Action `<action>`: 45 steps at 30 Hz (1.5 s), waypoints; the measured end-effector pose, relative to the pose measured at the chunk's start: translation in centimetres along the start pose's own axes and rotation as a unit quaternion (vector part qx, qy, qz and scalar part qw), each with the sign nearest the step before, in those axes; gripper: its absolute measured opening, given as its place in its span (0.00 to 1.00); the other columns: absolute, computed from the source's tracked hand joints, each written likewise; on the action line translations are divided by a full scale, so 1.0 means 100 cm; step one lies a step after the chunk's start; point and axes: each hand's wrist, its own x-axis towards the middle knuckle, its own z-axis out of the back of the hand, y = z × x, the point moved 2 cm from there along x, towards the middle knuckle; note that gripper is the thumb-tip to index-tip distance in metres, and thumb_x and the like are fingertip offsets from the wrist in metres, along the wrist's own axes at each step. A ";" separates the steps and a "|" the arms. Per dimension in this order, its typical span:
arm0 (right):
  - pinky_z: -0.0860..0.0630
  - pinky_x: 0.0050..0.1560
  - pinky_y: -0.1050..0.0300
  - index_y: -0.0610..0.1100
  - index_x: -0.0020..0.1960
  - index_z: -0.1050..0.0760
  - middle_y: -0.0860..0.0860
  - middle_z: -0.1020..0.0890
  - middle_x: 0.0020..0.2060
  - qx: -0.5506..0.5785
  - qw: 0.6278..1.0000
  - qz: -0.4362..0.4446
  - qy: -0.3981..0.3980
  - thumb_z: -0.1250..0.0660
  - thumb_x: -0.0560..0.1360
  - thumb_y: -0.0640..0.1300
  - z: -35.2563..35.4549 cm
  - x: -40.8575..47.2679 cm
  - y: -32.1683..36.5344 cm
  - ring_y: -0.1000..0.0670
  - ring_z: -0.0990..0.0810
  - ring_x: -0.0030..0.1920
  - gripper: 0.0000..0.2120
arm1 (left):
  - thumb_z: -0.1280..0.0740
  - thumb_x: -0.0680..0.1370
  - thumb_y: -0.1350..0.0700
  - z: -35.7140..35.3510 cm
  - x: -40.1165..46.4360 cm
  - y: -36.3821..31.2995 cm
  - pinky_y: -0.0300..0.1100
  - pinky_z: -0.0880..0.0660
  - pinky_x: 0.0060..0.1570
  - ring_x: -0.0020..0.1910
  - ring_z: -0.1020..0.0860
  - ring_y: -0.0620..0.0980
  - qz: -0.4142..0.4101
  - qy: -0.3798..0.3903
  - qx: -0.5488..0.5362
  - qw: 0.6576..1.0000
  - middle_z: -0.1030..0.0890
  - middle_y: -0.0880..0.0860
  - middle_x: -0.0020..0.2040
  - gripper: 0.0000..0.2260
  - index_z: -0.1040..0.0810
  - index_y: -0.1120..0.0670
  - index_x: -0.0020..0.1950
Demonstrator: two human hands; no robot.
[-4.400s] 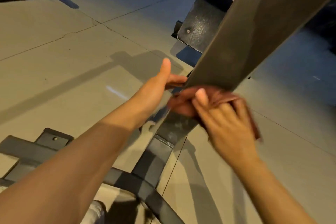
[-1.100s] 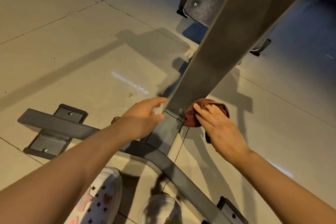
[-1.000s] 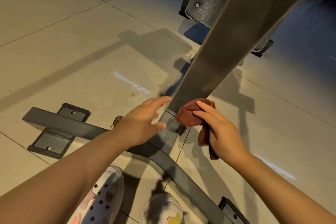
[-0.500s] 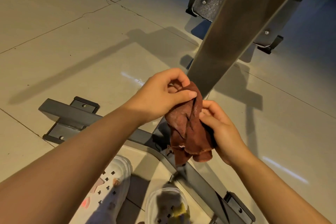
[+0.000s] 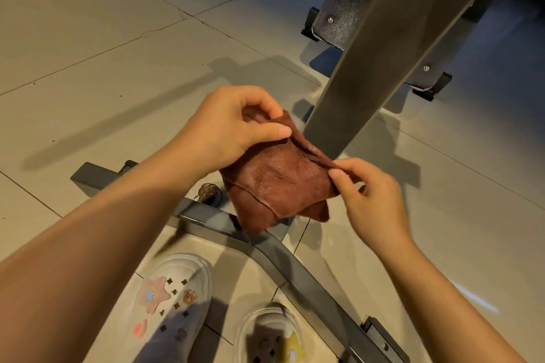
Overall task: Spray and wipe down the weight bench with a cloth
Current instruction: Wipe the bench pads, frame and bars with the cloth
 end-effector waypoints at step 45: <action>0.30 0.39 0.59 0.42 0.44 0.20 0.48 0.26 0.36 0.206 0.862 0.023 0.463 0.35 0.74 0.50 0.147 -0.067 0.243 0.53 0.28 0.35 0.12 | 0.32 0.77 0.63 0.088 -0.171 -0.258 0.26 0.32 0.44 0.44 0.25 0.41 -0.215 -0.043 0.217 0.951 0.23 0.43 0.44 0.15 0.22 0.41 0.44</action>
